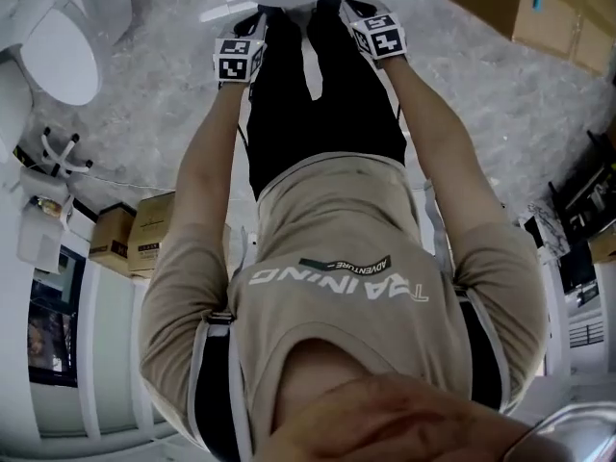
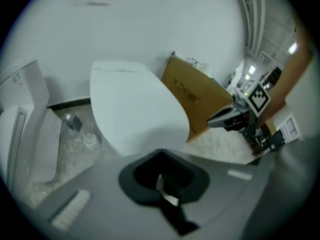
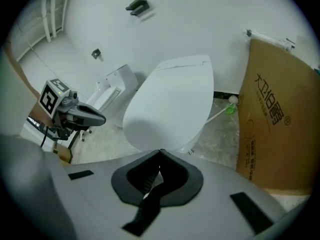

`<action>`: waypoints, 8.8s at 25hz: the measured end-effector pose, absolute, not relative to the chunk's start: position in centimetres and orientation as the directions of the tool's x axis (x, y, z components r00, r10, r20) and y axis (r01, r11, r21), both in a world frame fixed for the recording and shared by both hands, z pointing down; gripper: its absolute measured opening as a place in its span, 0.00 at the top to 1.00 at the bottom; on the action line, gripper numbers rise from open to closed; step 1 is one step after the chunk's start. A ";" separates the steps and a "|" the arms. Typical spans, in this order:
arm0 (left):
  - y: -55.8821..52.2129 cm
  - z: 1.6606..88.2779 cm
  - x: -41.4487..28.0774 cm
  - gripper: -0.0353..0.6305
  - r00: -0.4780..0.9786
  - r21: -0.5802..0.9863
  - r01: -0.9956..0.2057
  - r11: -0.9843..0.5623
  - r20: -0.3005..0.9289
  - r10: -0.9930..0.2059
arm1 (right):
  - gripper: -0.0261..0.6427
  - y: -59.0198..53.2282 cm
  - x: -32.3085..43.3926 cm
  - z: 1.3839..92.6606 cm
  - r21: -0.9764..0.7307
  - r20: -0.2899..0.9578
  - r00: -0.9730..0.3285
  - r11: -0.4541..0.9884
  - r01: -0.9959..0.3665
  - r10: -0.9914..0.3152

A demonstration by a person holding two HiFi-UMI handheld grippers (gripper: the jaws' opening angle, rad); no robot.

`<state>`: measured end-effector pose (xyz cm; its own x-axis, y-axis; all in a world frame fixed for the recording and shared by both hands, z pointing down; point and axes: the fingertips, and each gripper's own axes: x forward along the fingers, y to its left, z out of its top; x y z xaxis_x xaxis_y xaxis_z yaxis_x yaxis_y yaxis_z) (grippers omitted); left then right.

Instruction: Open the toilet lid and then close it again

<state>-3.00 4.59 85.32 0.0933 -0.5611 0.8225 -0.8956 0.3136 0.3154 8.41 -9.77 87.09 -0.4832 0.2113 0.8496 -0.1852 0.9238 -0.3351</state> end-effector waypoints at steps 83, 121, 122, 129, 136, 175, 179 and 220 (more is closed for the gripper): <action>-0.2 68.7 -9.4 0.94 0.057 0.299 -0.908 0.294 0.783 -0.619 | 0.94 -13.9 -0.7 68.4 -0.431 0.693 -0.643 0.903 -0.005 0.327; -9.5 53.2 -23.3 0.94 -0.118 0.170 -0.932 0.320 0.694 -0.710 | 0.94 -23.3 -15.0 53.0 -0.288 0.604 -0.772 0.957 0.021 0.198; -9.7 52.9 -23.8 0.94 -0.121 0.178 -0.927 0.331 0.693 -0.711 | 0.94 -23.6 -15.4 52.7 -0.281 0.600 -0.775 0.959 0.027 0.198; -12.3 50.6 -27.2 0.94 -0.184 0.095 -0.934 0.346 0.700 -0.690 | 0.94 -25.9 -19.0 50.5 -0.255 0.574 -0.801 0.967 0.022 0.170; -15.0 48.2 -31.4 0.94 -0.181 0.091 -0.941 0.325 0.676 -0.714 | 0.94 -28.8 -23.1 48.2 -0.172 0.590 -0.804 0.985 -0.030 0.079; -28.5 46.0 -49.3 0.95 -0.174 -0.002 -0.968 0.251 0.726 -0.665 | 0.94 -41.3 -41.8 45.8 -0.089 0.707 -0.704 0.996 0.003 0.065; -28.5 45.7 -49.2 0.95 -0.146 -0.004 -0.978 0.211 0.735 -0.662 | 0.94 -42.6 -44.5 44.2 -0.085 0.706 -0.703 0.996 0.034 0.084; -19.7 46.1 -36.7 0.94 0.023 0.137 -0.984 0.110 0.718 -0.696 | 0.94 -33.0 -36.3 46.3 -0.144 0.727 -0.667 0.986 0.080 0.160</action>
